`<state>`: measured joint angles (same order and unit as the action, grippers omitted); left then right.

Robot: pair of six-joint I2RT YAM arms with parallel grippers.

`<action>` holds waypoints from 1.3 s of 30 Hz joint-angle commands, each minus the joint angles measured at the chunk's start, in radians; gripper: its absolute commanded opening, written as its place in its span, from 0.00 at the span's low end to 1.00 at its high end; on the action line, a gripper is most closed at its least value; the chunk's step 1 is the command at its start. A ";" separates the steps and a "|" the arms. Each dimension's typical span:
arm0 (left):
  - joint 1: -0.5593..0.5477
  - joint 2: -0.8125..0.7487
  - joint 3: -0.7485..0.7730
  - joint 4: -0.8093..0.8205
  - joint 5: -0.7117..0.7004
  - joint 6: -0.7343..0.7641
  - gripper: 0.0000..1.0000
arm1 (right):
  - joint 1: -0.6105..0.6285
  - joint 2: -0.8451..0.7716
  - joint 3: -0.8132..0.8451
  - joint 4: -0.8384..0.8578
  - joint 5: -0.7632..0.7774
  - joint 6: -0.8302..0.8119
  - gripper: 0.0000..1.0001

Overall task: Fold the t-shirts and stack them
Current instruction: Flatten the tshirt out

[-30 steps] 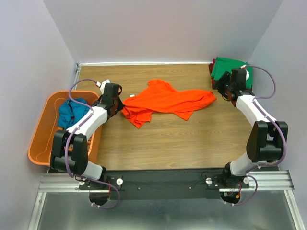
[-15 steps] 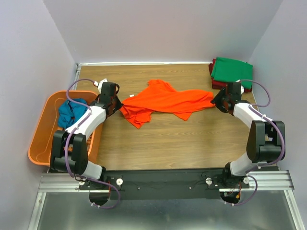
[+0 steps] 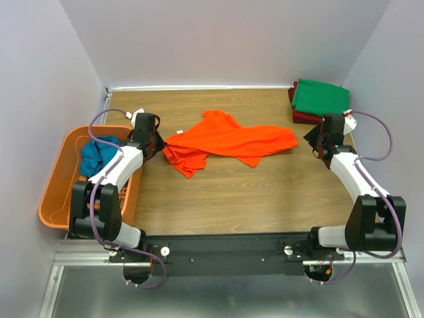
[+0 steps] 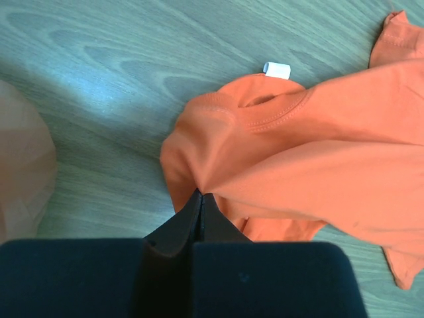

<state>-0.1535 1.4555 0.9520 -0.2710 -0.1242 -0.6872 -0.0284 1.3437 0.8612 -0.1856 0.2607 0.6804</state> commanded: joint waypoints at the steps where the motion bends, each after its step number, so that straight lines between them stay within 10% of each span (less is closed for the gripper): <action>1: 0.009 -0.006 0.007 0.019 0.028 0.018 0.00 | -0.008 0.053 0.044 -0.008 -0.048 0.004 0.55; 12: 0.023 -0.006 -0.004 0.023 0.034 0.023 0.00 | -0.018 0.308 0.035 0.032 -0.087 0.038 0.46; 31: 0.071 -0.021 -0.021 0.021 0.054 0.044 0.00 | -0.159 0.072 0.349 -0.120 -0.014 0.002 0.56; 39: 0.071 -0.017 -0.032 0.036 0.080 0.038 0.00 | -0.157 0.104 0.313 -0.106 -0.254 0.016 0.52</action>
<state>-0.0952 1.4551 0.9440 -0.2504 -0.0662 -0.6579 -0.1856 1.4082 1.2247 -0.2535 0.1425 0.6922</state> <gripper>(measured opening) 0.004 0.544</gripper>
